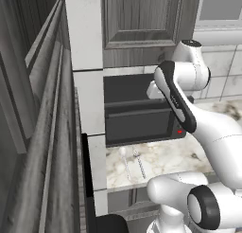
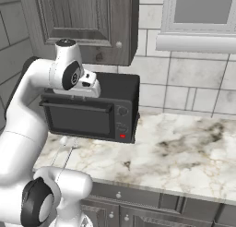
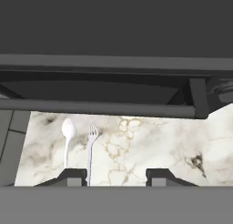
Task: Take the fork and place it on the left side of the plate. Then take the spoon and place it on the right side of the plate. Make sure they're directly next to the plate.
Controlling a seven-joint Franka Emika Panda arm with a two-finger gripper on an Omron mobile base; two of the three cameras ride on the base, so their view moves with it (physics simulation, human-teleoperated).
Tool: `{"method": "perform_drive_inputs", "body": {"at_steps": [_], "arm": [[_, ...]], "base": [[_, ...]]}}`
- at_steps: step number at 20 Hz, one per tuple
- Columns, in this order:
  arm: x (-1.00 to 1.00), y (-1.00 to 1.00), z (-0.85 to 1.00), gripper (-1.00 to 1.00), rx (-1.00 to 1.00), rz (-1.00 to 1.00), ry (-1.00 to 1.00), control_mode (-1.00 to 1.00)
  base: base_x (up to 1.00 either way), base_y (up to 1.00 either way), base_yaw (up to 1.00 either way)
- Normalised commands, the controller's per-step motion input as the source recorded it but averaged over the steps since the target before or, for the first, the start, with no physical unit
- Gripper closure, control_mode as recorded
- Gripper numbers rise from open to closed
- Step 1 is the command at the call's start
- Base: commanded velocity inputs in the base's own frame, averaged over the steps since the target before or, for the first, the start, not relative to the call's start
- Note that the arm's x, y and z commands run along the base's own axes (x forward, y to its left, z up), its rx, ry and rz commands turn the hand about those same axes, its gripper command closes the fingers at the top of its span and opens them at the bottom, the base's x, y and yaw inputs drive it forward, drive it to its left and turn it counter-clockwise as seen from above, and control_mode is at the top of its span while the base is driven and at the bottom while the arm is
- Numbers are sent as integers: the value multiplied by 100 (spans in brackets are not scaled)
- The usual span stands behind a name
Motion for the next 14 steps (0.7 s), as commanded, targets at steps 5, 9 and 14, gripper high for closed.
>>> {"method": "perform_drive_inputs", "body": {"at_steps": [5, 9, 14], "arm": [[0, 0, -11, -100, 0, 0, 0, -100], [-11, 4, -26, -100, 0, 0, 0, -100], [-14, 7, -33, -100, 0, 0, 0, -100]], "base": [[0, 0, 0], [0, 0, 0], [0, 0, 0]]}}
